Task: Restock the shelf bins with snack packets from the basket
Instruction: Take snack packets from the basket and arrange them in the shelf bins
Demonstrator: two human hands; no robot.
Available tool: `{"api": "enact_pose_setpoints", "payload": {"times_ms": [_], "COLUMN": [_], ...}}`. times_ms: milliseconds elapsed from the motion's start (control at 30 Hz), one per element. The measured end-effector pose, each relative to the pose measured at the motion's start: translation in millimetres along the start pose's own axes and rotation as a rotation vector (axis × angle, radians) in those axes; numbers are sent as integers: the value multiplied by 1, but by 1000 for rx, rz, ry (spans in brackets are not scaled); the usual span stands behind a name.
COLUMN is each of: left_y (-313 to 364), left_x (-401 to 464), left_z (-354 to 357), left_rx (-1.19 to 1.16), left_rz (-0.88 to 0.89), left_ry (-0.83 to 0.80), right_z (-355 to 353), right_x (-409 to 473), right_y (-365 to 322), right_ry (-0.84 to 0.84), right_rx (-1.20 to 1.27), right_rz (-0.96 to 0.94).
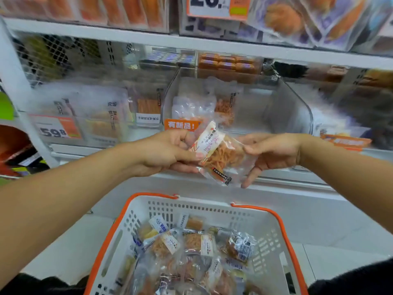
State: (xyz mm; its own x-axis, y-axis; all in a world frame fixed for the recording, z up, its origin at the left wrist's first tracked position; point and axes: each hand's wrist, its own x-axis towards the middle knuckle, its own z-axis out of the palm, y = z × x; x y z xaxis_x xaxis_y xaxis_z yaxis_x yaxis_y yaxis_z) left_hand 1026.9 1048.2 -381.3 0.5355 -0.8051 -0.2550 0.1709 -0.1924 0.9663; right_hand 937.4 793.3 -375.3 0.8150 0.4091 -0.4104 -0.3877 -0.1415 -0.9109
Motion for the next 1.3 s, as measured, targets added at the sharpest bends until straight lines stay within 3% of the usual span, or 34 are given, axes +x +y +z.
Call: {"api": "enact_pose_setpoints", "payload": {"times_ms": [67, 200, 467, 600, 667, 733, 833, 1100, 1300], "left_y": [1, -2, 6, 14, 15, 14, 12, 3, 2], "left_x": [-4, -6, -3, 5, 9, 13, 19, 29, 31], "left_z": [-7, -7, -7, -11, -13, -14, -13, -14, -14], "left_rx": [-148, -430, -60, 58, 152, 262, 346, 428, 433], "left_rz": [14, 52, 139, 257, 295, 326, 363, 328, 346], "left_ry": [44, 140, 378, 454, 467, 459, 459, 567, 592], "right_z": [6, 26, -13, -32, -47, -62, -85, -95, -98], "right_x": [4, 28, -2, -15, -7, 7, 29, 83, 101], "right_y": [-6, -17, -89, -101, -98, -88, -71, -77, -72], "right_ry": [-10, 301, 765, 833, 864, 898, 843, 886, 951], "right_rx": [-1, -1, -559, -981, -1355, -1567, -1425, -692, -274], "right_rz": [-42, -202, -340, -216, -38, 205, 359, 71, 12]}}
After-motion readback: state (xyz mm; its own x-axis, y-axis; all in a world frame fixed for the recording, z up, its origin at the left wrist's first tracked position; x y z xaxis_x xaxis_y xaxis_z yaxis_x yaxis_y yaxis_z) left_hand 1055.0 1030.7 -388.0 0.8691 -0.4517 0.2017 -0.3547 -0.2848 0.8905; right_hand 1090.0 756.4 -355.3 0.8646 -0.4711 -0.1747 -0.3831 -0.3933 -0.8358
